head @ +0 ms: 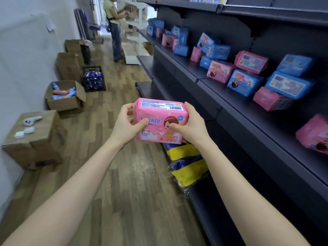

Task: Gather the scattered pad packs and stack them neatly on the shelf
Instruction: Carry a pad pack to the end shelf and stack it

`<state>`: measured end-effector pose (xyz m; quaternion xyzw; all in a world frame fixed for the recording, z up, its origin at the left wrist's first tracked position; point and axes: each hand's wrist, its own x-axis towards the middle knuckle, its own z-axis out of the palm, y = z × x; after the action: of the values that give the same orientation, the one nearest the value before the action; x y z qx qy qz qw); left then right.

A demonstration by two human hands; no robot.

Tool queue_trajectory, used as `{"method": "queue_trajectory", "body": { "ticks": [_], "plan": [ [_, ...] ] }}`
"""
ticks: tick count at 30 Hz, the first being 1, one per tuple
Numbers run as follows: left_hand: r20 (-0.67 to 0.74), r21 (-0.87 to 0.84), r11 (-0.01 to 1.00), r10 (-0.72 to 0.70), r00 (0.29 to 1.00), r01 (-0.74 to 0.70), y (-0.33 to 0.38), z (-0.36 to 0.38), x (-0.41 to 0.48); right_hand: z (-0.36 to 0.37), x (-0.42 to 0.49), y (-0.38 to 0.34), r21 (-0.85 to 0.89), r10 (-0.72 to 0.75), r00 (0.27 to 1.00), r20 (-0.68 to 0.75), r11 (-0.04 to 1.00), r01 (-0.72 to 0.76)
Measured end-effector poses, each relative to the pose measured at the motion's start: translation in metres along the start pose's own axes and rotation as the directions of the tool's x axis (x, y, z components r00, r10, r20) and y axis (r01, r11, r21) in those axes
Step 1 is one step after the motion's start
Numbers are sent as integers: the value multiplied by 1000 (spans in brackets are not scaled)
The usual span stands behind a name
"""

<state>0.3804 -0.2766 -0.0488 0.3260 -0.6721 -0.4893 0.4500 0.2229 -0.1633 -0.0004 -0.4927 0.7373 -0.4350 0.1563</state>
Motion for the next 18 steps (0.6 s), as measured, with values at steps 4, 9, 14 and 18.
{"method": "queue_trajectory", "body": {
  "ticks": [4,9,14,18],
  "plan": [
    [-14,107,994,-5,1000,6,-10,-15,3,22,8,-1,-63,20,999,39,998,-17],
    [-18,256,967,4,1000,1,-13,-25,11,37,17,-5,-111,3,997,72,994,5],
    [-11,287,958,-22,1000,24,-15,-27,21,43,29,-6,-166,5,998,61,986,5],
    [-11,327,943,-64,998,64,-20,-20,35,46,46,-3,-197,19,997,70,980,-5]
  ]
}}
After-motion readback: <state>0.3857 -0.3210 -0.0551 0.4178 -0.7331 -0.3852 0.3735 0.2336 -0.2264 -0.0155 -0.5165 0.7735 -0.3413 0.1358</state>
